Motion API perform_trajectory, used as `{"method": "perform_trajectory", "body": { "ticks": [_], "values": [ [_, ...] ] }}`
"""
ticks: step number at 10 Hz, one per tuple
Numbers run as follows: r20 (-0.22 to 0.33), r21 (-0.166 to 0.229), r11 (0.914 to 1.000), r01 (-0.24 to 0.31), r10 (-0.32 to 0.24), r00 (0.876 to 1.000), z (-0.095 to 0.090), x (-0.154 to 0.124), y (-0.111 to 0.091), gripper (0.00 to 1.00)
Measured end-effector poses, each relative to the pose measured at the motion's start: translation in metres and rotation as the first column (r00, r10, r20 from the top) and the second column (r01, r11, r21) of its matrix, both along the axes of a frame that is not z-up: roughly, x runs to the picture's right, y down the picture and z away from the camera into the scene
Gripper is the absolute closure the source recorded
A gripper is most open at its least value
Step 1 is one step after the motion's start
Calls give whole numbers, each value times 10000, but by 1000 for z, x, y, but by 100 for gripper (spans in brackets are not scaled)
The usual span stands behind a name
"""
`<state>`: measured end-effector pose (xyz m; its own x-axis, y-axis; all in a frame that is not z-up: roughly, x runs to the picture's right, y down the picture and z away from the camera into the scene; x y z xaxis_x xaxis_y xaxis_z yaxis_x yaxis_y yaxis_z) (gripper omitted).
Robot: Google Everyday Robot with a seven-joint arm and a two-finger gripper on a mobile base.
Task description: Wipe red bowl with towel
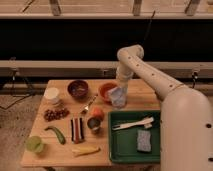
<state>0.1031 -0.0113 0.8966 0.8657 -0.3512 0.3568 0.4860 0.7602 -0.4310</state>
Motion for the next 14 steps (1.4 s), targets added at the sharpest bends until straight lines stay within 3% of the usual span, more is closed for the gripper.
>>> {"method": "perform_trajectory", "body": {
  "ticks": [2, 6, 8, 12, 14],
  "values": [
    [-13, 8, 10000, -85, 85, 10000, 3, 1, 0, 100],
    [55, 233, 9997, -22, 21, 10000, 46, -9, -36, 100],
    [237, 353, 9994, 30, -39, 9997, 58, -21, -47, 100],
    [999, 407, 9990, 177, -217, 9948, 64, -66, -43, 100],
    [1618, 292, 9991, 300, -343, 9862, 51, -88, -29, 100]
  ]
}}
